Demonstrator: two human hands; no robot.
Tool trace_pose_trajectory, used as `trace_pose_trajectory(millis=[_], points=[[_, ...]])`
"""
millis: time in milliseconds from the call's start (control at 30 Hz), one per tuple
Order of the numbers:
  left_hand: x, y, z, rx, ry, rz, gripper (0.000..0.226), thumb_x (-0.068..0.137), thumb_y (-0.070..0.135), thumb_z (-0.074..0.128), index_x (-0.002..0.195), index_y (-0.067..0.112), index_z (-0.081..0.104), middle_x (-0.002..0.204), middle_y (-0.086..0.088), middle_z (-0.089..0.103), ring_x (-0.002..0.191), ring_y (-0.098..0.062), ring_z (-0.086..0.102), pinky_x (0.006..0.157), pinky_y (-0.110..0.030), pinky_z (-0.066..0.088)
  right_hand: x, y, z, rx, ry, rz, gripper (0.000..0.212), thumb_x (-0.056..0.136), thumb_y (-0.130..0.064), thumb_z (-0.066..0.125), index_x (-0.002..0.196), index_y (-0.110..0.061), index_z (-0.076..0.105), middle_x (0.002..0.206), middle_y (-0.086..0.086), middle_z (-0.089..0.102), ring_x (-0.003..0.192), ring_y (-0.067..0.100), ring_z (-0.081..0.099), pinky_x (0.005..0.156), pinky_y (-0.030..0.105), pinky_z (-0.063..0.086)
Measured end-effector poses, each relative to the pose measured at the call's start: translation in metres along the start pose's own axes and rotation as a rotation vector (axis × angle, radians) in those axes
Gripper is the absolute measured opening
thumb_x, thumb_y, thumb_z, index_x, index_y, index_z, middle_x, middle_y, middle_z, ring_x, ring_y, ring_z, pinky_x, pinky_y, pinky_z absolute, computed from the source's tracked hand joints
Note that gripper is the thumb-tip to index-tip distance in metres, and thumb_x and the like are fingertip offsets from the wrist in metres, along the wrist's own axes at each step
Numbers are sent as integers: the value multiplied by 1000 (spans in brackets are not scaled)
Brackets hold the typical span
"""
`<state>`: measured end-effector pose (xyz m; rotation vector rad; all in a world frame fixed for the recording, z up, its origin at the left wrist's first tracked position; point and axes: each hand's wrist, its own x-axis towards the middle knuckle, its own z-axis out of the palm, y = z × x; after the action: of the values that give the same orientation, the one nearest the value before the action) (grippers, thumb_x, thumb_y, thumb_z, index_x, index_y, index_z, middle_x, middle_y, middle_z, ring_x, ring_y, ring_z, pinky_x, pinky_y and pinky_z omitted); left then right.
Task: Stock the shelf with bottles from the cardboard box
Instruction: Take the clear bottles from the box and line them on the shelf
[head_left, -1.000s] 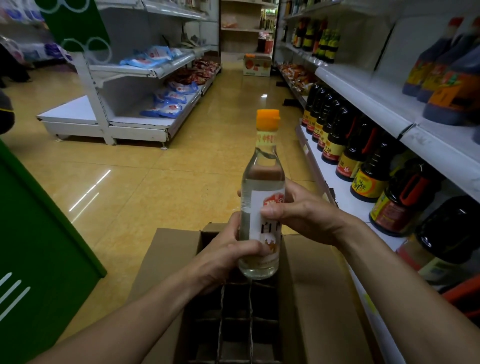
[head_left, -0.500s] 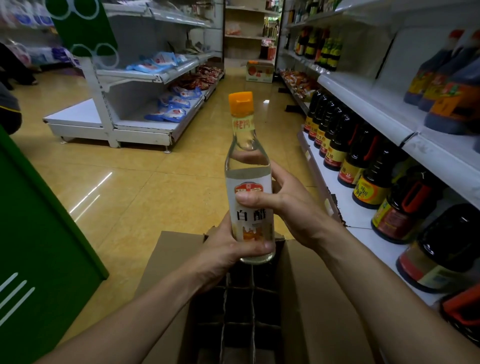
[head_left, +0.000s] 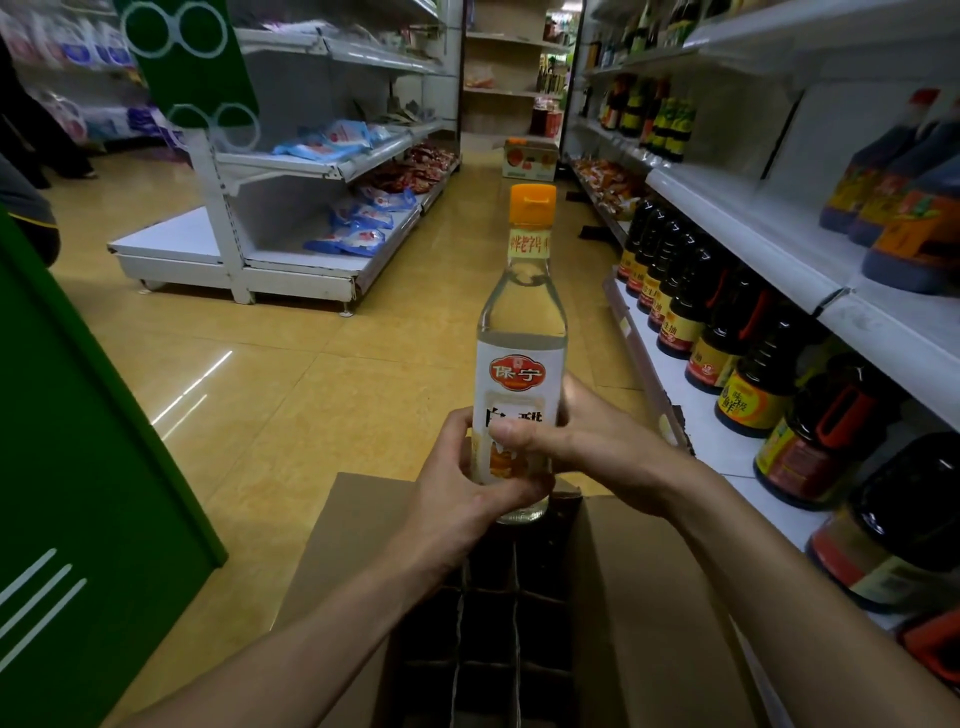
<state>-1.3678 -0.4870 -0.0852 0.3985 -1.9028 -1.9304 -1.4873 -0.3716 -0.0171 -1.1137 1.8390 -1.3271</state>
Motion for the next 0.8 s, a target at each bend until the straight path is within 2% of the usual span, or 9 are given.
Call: trace_pose_trajectory(millis=[133,300,400,667,800], points=[[-2,0,-4,18,30,10,61,77,2,84,124,25,53,112,-1,73,103,-18,73,79,-29,62,1,-1,6,38,-49,-3,52,77,-47,80,119,-47,50,110,-19,74,104,4,73,81,28,61],[-4,9,-9,30,79,28,61,76,-1,84,123,25,53,109,0,73,100,-16,74,75,-26,61,5,-9,11,66,-60,-15,56,73,-45,77,121,-48,49,112,-20,74,104,2,72,78,26,60],[-4,20,-11,26,83,15,62,76,-1,84,122,25,53,108,0,73,99,-16,74,76,-29,62,7,-18,11,99,-43,12,56,75,-42,77,124,-46,50,112,-19,74,104,4,73,77,25,60],[-10,77,-4,37,70,-47,64,73,-4,84,122,26,54,103,2,75,94,-14,75,73,-27,61,-6,-66,-5,149,-24,80,57,78,-32,79,129,-37,54,114,-12,75,107,8,73,80,23,59],[-15,135,3,44,45,-85,66,70,6,87,122,29,53,106,5,75,97,-14,74,79,-32,63,-14,-115,-23,127,-30,119,64,82,-33,83,137,-34,50,120,-7,74,111,14,72,85,29,58]])
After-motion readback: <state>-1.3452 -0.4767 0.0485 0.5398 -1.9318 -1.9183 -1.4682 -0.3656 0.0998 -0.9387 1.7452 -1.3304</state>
